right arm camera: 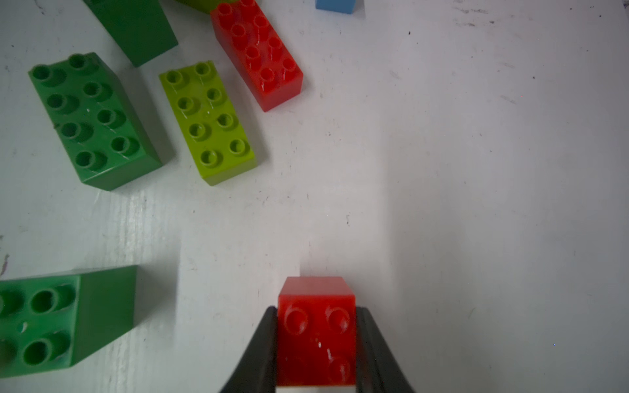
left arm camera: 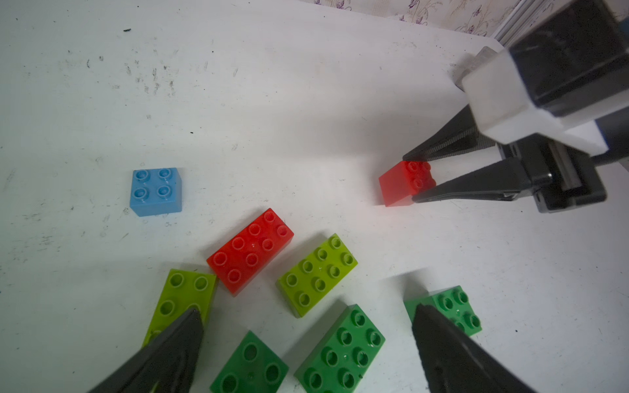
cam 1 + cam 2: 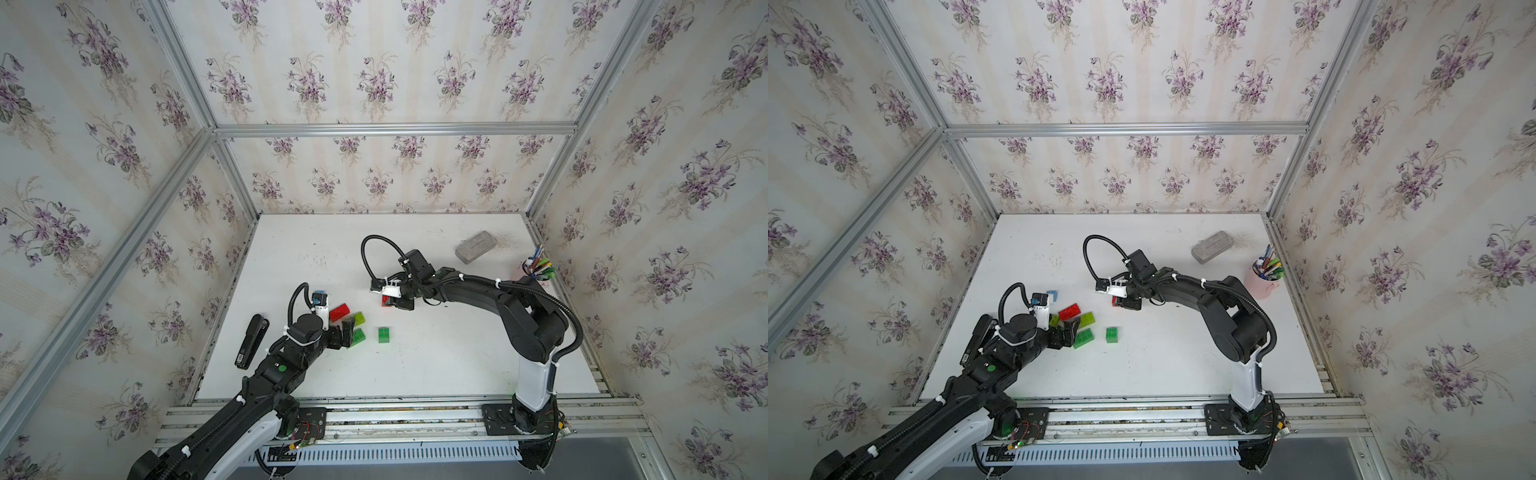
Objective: Assemble a spoon with lego
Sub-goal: Place the lego brick at the center of the board.
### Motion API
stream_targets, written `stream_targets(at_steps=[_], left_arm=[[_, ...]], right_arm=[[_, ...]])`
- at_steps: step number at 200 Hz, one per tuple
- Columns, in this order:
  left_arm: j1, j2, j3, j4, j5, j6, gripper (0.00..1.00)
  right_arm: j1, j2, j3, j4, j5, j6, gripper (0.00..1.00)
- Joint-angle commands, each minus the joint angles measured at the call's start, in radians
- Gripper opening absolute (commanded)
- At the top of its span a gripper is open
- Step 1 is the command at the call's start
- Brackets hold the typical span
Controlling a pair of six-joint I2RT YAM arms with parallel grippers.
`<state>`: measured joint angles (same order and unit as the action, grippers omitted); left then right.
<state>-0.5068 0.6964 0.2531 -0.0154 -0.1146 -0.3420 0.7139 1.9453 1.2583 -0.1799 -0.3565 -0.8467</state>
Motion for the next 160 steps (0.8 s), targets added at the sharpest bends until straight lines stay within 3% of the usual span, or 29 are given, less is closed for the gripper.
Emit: stream_targets(at_steps=[1, 56, 119, 160], left_arm=[[-0.001, 0.002, -0.002, 0.005, -0.008, -0.021, 1.00], [-0.001, -0.001, -0.004, 0.005, -0.014, -0.022, 1.00], [-0.001, 0.000, -0.006, 0.005, -0.020, -0.022, 1.00], [-0.001, -0.005, -0.008, 0.003, -0.019, -0.023, 1.00]], right_arm=[[-0.009, 0.026, 0.026, -0.056, -0.049, -0.015, 0.24], [-0.009, 0.049, 0.026, -0.042, -0.019, -0.006, 0.29], [-0.010, 0.024, 0.032, -0.038, -0.019, 0.012, 0.55], [-0.007, -0.062, 0.003, -0.046, -0.021, 0.032, 0.59]])
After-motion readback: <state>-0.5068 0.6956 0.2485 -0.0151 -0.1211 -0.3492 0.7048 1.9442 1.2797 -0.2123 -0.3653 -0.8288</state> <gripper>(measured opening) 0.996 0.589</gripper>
